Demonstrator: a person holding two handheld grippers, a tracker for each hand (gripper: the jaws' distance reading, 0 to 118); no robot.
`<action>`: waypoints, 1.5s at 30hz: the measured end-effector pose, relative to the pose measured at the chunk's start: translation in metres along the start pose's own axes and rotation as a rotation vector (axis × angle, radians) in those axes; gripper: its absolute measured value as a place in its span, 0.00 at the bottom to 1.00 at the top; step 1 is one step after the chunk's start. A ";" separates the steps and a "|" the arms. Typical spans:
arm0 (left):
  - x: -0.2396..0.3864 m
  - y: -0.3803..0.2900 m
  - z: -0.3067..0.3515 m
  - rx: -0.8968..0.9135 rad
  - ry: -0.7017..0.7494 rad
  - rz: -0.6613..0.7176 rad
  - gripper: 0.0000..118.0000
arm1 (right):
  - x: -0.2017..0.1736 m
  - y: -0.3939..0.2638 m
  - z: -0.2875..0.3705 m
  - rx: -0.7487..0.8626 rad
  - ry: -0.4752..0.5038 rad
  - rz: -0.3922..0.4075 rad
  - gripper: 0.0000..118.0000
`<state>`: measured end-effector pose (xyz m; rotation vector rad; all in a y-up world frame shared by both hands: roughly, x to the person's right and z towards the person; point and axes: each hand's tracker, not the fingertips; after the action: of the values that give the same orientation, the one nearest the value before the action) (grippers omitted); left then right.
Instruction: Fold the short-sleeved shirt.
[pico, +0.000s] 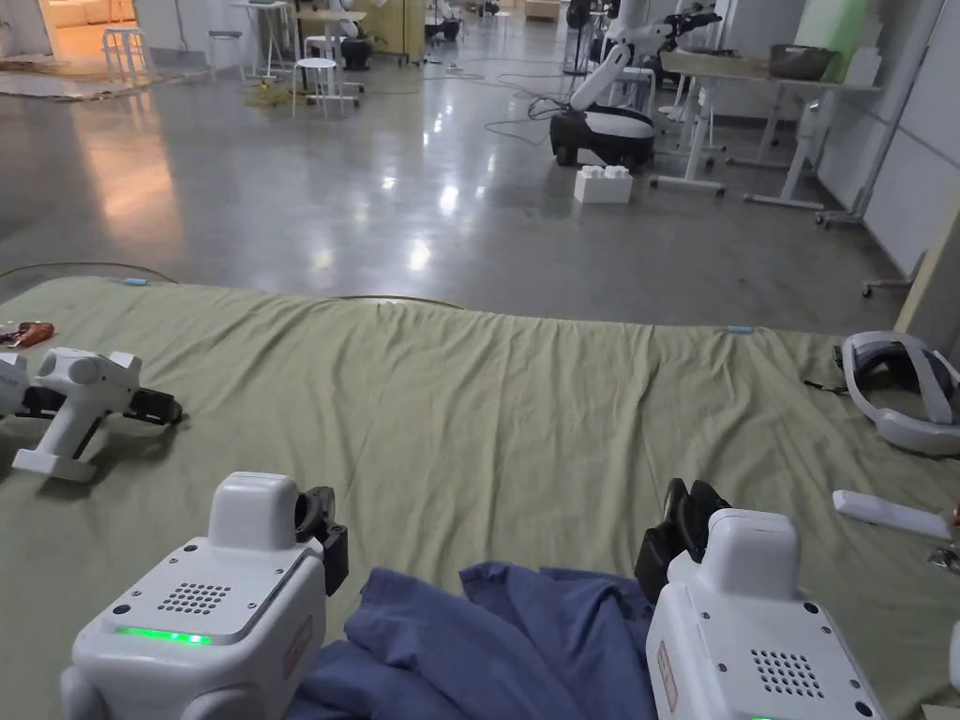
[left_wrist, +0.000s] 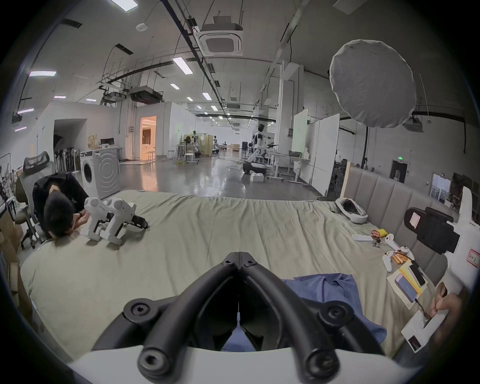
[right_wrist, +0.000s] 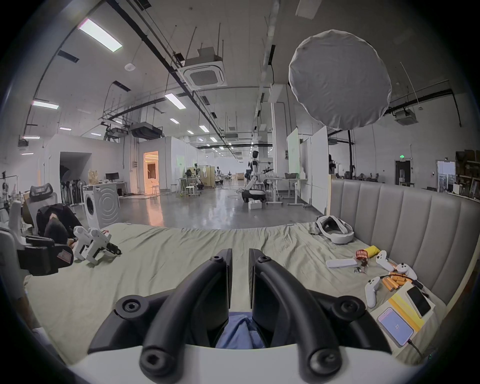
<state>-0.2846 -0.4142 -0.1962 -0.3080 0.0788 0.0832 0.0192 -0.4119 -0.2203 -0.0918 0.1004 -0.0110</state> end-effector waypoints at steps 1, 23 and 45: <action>-0.002 -0.001 -0.004 -0.014 0.003 0.004 0.02 | -0.002 0.000 -0.001 0.002 -0.001 0.007 0.14; -0.039 -0.063 -0.244 -0.719 -0.103 0.082 0.54 | 0.032 -0.032 -0.037 -0.099 -0.022 0.067 0.07; -0.055 -0.123 -0.354 -0.677 -0.106 -0.061 0.10 | 0.099 -0.067 -0.093 -0.382 -0.120 0.030 0.12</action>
<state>-0.3509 -0.6434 -0.4907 -0.9804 -0.0676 0.0634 0.1077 -0.4890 -0.3161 -0.4723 -0.0173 0.0437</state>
